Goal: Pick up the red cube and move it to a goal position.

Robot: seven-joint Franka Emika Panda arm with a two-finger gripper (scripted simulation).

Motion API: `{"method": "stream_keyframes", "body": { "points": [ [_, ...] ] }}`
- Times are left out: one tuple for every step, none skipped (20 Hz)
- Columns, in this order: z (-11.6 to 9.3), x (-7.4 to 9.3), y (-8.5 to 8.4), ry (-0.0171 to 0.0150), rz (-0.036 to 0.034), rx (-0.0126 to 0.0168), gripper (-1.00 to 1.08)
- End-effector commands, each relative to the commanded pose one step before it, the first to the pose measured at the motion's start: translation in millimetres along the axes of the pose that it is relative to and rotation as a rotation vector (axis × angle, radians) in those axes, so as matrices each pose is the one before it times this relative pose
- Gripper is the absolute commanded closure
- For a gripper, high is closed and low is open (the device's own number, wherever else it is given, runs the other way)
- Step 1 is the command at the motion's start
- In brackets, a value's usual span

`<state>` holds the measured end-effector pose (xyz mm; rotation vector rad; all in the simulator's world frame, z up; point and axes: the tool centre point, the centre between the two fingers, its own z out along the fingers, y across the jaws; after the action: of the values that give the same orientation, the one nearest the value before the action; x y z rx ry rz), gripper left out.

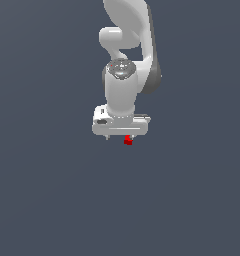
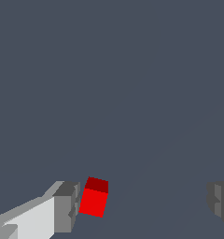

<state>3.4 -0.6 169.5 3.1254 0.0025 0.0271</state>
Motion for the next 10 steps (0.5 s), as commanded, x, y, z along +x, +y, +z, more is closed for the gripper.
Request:
{"method": "stream_keyframes", "body": {
  "points": [
    [0.00,0.00,0.01,0.00000,0.00000,0.00000,-0.92],
    [0.21,-0.16,-0.30,0.00000,0.00000,0.00000,-0.92],
    [0.71,-0.47,0.08,-0.00012,0.00154,0.00007,-0.92],
    [1.15,-0.79,-0.34,-0.00015,0.00182,0.00010,-0.92],
    [1.63,-1.11,-0.36,-0.00022,0.00275,0.00014,-0.92],
    [2.11,-1.44,-0.54,-0.00028,0.00344,0.00018,-0.92],
    [2.59,-1.76,-0.62,-0.00035,0.00429,0.00022,-0.92],
    [3.07,-2.09,-0.74,-0.00041,0.00510,0.00027,-0.92],
    [3.56,-2.41,-0.87,-0.00048,0.00587,0.00031,-0.92],
    [4.04,-2.74,-1.00,-0.00054,0.00666,0.00035,-0.92]
  ]
}}
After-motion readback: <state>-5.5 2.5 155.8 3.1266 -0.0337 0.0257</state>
